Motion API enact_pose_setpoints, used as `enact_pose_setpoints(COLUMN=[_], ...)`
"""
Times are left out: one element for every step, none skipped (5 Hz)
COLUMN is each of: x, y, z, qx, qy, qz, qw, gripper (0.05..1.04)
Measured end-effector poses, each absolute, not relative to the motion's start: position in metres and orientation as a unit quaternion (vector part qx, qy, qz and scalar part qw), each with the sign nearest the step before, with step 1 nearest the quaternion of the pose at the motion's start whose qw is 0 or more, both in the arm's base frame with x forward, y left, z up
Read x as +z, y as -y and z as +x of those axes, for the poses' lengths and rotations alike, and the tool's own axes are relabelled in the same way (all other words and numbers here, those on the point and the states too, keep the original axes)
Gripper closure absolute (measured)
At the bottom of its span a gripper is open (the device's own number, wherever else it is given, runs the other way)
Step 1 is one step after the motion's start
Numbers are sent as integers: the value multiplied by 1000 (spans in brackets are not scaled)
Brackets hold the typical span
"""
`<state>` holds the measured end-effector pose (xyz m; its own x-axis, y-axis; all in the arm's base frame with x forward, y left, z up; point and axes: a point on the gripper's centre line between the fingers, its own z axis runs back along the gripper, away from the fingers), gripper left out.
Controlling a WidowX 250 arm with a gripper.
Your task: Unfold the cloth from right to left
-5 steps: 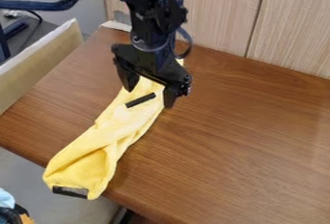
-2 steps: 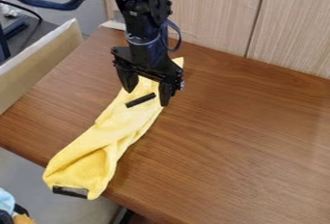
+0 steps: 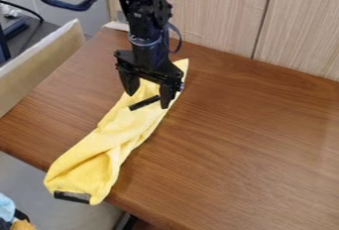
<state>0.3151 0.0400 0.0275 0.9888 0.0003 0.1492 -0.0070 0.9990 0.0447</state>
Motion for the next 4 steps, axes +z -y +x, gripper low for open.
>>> enact_pose_setpoints(x=[17,15,12,7], y=[-41,-41,-38,-36], z=[317,317,317,316], qx=[4,2,-3,-4], qy=[62,59,56,49], qz=[17,18,15,15], qw=[998,998,998,999], gripper=[83,131,414,719])
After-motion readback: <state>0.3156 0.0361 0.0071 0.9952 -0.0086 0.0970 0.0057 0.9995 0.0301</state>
